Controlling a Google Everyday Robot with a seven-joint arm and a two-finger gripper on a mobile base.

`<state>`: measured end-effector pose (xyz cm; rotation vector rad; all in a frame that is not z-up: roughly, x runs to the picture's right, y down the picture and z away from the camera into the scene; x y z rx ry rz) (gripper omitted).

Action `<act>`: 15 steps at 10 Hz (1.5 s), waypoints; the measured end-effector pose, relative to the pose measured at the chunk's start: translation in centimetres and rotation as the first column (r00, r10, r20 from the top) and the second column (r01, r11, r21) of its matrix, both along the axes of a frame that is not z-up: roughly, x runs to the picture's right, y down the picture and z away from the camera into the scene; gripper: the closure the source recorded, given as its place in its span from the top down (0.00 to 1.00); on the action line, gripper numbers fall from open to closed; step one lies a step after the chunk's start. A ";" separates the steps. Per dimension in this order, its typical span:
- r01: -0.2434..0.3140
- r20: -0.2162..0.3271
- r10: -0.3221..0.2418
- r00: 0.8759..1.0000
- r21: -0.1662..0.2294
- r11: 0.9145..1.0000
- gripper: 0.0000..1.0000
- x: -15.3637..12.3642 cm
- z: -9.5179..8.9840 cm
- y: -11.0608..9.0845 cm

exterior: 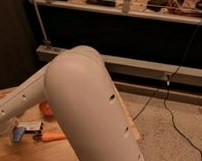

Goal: Place the white sponge in the ceramic bowl

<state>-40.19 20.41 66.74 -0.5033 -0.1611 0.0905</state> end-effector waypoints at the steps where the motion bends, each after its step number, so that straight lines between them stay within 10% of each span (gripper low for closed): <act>1: -0.009 -0.018 0.009 1.000 0.014 1.000 0.00 0.7 0.4 -1.3; 8: -0.126 -0.113 0.134 0.985 0.082 0.989 0.00 5.7 2.5 -11.3; 15: -0.205 -0.191 0.206 0.960 0.024 0.978 0.00 11.3 7.3 -12.5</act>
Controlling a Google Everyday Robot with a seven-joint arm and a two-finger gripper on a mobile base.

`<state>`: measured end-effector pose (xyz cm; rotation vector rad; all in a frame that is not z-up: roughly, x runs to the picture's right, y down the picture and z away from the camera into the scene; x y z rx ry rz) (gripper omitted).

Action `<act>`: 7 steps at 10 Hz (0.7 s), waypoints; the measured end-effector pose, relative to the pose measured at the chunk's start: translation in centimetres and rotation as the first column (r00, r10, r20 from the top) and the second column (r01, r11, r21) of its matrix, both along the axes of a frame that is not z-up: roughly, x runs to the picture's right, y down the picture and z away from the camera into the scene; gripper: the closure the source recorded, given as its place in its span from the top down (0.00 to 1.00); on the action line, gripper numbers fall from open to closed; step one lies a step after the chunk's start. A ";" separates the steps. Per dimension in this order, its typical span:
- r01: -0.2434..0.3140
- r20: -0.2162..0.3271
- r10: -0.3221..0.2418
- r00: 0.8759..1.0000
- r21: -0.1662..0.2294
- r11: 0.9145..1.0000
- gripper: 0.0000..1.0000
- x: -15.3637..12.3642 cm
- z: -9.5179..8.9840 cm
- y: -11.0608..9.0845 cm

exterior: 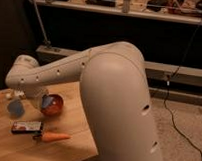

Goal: Place the white sponge in the ceramic bowl

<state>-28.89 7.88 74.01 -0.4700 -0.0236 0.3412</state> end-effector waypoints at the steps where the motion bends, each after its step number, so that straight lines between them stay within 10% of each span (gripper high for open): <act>1: 0.003 -0.004 -0.003 1.000 -0.007 1.000 0.00 0.3 0.4 0.2; 7: 0.034 -0.049 -0.037 0.998 -0.065 0.997 0.00 1.2 4.1 1.5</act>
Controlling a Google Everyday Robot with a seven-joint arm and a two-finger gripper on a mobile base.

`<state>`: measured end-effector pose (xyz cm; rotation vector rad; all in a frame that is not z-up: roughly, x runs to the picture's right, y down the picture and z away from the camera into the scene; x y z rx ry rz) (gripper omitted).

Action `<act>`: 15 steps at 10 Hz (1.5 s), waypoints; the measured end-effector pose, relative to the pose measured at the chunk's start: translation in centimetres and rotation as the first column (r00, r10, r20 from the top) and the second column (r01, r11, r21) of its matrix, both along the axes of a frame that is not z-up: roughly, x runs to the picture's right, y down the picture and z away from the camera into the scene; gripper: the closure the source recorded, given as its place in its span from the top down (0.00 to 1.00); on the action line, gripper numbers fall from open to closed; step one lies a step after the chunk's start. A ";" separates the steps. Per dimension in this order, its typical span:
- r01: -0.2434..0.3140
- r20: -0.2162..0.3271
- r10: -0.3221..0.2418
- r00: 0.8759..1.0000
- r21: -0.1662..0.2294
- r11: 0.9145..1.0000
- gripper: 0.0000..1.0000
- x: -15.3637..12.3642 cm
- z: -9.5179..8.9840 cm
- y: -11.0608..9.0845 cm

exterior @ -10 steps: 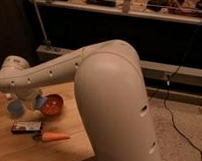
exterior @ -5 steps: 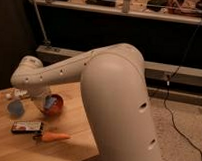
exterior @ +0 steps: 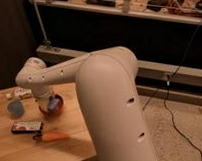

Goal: Place the white sponge in the ceramic bowl

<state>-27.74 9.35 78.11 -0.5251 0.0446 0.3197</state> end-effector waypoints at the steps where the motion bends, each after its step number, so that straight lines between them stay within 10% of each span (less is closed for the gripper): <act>1: 0.004 -0.005 -0.004 1.000 -0.009 1.000 0.00 -0.1 0.3 0.3; 6: 0.064 -0.031 -0.065 0.997 -0.028 0.998 0.05 -0.7 1.9 1.5; 15: 0.115 -0.079 -0.116 0.990 -0.007 0.993 0.80 1.0 2.9 2.5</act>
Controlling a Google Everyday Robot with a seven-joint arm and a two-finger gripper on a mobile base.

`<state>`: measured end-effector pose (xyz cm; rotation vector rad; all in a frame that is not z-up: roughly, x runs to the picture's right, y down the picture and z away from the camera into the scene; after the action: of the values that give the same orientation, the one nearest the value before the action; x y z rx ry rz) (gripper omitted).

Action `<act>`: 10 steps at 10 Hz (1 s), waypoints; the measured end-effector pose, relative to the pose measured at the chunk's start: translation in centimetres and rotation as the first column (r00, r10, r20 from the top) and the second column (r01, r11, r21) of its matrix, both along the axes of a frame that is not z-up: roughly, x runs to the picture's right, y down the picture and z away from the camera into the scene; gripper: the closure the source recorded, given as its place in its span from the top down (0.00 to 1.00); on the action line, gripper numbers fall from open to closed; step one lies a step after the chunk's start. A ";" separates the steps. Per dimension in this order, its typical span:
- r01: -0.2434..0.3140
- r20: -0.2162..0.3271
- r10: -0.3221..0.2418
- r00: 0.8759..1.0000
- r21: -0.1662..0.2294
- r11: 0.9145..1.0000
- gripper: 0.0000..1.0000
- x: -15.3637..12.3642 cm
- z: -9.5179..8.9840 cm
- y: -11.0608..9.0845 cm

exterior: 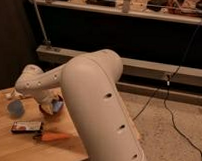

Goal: Place the white sponge in the ceramic bowl

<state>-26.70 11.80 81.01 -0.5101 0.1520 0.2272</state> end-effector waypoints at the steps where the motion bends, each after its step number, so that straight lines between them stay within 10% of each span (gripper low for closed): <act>1: 0.001 0.011 -0.001 1.000 0.011 1.000 0.80 -0.3 0.0 -0.1; 10: 0.033 0.051 -0.034 0.998 0.016 0.999 0.80 -2.3 -1.4 -0.1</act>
<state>-28.96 11.73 79.64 -0.4977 0.1085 0.1825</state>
